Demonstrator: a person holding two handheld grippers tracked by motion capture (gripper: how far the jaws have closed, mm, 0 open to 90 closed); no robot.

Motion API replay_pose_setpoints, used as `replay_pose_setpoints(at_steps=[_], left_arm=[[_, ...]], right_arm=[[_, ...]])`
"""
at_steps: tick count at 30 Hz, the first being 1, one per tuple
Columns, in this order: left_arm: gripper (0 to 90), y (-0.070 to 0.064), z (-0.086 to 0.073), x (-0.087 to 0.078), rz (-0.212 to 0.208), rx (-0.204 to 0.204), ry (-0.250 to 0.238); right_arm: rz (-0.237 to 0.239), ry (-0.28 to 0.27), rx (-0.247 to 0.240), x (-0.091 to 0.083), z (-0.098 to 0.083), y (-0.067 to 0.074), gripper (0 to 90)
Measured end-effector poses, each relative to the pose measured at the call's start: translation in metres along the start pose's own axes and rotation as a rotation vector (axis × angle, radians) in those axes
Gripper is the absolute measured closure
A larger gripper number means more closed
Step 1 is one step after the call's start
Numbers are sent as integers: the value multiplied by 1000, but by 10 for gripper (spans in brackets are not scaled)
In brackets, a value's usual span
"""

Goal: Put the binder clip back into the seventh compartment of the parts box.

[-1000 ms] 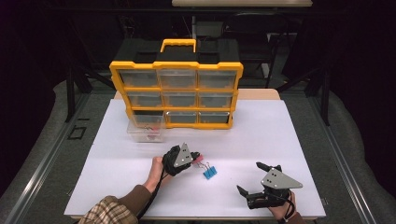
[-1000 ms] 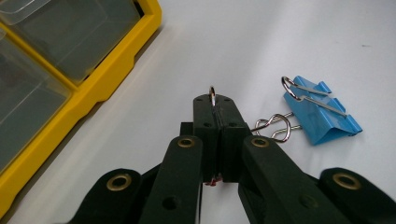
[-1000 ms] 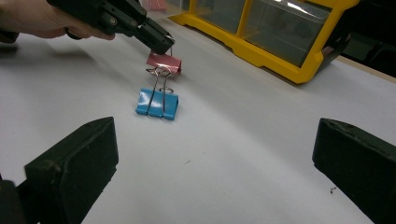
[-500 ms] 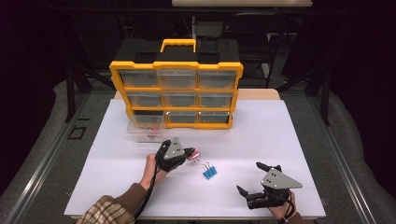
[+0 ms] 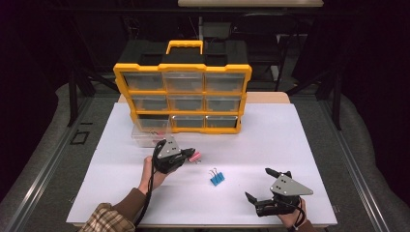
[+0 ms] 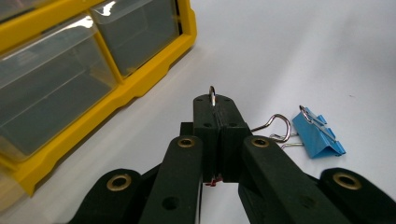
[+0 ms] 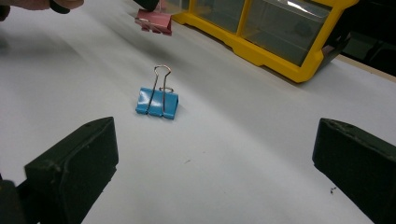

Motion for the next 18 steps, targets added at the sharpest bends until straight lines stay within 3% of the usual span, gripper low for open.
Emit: replay_pose_setpoints(at_steps=[18], left_arm=[[889, 29, 7, -29, 59, -62, -50]], right_arm=[[1, 5, -2, 1, 0, 0, 0]])
Point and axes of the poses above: each handheld gripper's, and its own axes: x roughly forward along the jaws, z roughly out of its top, y roughly to its left, the point moved 3 cm from there along x, roughly forward along the jaws, and after that the axes turned 10 degrees about z, right-handed, at the moved point
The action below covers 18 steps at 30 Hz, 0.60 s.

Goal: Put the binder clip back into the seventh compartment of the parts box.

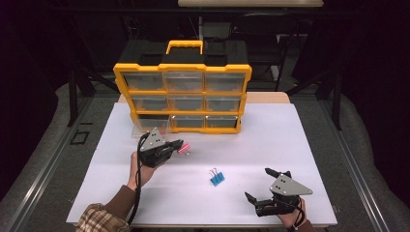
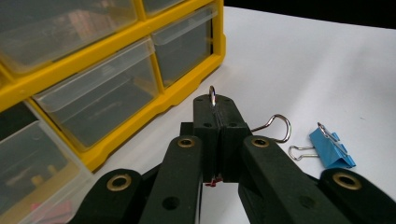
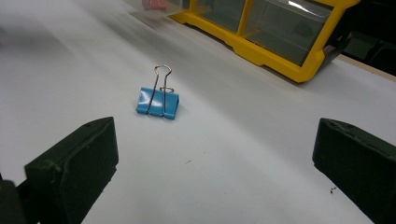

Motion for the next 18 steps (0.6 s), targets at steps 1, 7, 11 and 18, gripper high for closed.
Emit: replay_pose_setpoints(at_steps=[1, 7, 11, 18], left_arm=[[889, 2, 0, -1, 1, -2, -1], [889, 5, 3, -6, 8, -13, -12], [890, 8, 6, -9, 16, -12, -19], [890, 20, 10, -20, 46, -40, -52]], right_arm=[[0, 0, 0, 0, 0, 0, 0], [-1, 0, -4, 0, 0, 0, 0], [0, 1, 0, 0, 0, 0, 0], [-2, 1, -3, 1, 0, 0, 0]])
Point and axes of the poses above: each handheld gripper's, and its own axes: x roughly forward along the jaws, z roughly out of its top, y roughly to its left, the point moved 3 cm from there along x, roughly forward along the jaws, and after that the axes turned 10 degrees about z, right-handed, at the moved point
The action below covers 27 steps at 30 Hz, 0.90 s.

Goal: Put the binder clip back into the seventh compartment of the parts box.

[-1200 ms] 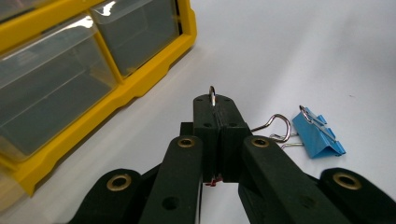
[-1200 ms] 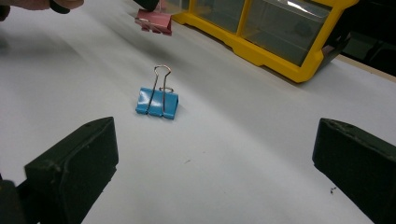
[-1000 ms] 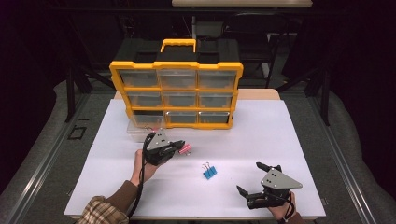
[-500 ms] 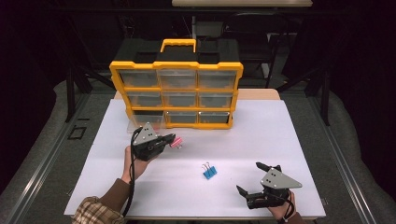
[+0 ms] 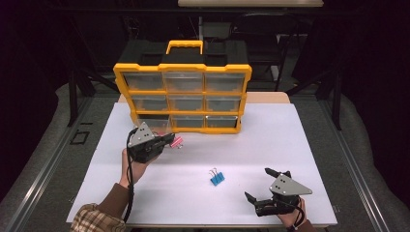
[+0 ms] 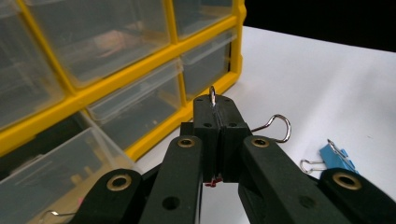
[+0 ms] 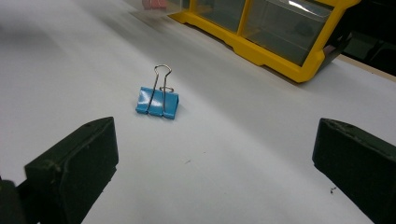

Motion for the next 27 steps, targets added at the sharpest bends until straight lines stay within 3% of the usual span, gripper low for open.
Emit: replay_pose_setpoints(at_steps=[19, 27], left_arm=[[890, 15, 13, -17, 34, -42, -69], [890, 27, 18, -27, 73, -63, -109]], right_arm=[[0, 2, 1, 0, -1, -1, 0], [1, 6, 0, 1, 0, -1, 0]])
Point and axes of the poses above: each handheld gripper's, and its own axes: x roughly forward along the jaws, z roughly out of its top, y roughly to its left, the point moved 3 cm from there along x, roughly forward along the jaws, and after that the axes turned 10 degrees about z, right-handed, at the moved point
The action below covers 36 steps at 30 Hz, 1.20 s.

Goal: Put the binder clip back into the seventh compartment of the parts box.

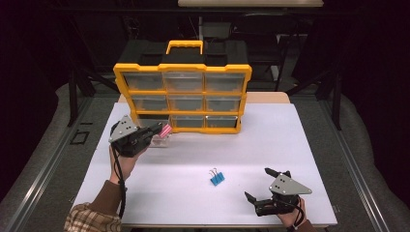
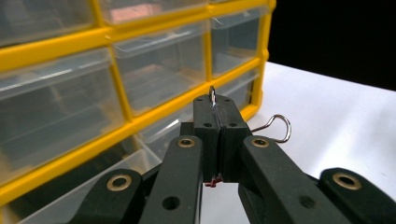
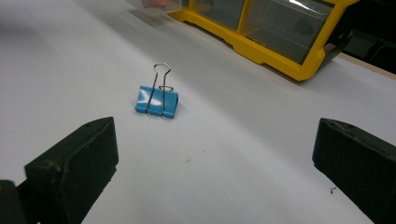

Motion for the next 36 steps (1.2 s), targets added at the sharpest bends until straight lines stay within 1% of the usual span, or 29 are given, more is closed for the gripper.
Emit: replay_pose_setpoints(at_steps=[1, 3, 9, 14, 21, 25, 29, 34, 36], left_arm=[[890, 2, 1, -2, 5, -7, -6], [890, 5, 3, -4, 16, -10, -20], [889, 16, 5, -9, 47, -33, -44], [889, 25, 4, -11, 71, -69, -63], [889, 36, -1, -12, 105, -110, -67], [889, 40, -3, -11, 119, -116, -69], [889, 43, -6, -8, 129, -122, -59], [889, 45, -8, -8, 139, -135, -58], [889, 45, -8, -8, 143, -132, -59]], right_arm=[[0, 0, 0, 0, 0, 0, 0], [-1, -1, 4, 0, 0, 0, 0], [-1, 3, 5, 0, -1, -1, 0], [-4, 3, 8, 0, -1, -1, 0], [-6, 3, 5, 0, 0, 0, 0], [-7, 2, 9, -1, -1, 0, 0], [-5, 7, 8, 0, -1, 0, 0], [-9, 4, 7, -1, -1, 1, 0], [-10, 4, 7, -1, -1, 1, 0]])
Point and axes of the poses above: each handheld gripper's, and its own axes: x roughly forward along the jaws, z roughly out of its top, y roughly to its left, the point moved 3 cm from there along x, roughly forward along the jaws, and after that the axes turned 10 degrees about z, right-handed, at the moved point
